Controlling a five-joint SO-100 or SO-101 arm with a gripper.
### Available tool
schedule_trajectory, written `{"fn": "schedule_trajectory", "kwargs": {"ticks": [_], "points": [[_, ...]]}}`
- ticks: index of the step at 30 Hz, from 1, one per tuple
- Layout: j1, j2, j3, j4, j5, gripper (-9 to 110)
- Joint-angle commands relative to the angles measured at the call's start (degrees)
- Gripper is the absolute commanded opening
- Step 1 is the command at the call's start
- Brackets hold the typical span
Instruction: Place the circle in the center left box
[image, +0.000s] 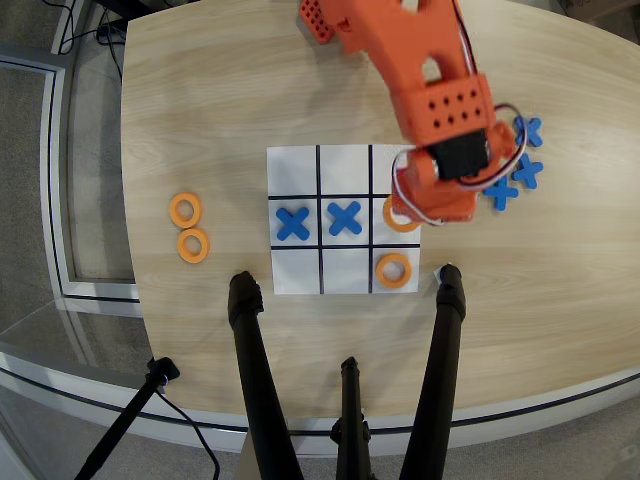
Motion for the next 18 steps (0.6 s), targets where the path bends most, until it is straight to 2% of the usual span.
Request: {"fn": "schedule_trajectory", "kwargs": {"ticks": [1, 18], "points": [[1.49, -4.92, -3.43, -2.72, 0.0, 0], [0.26, -18.98, -8.44, -7.03, 2.2, 0]]}}
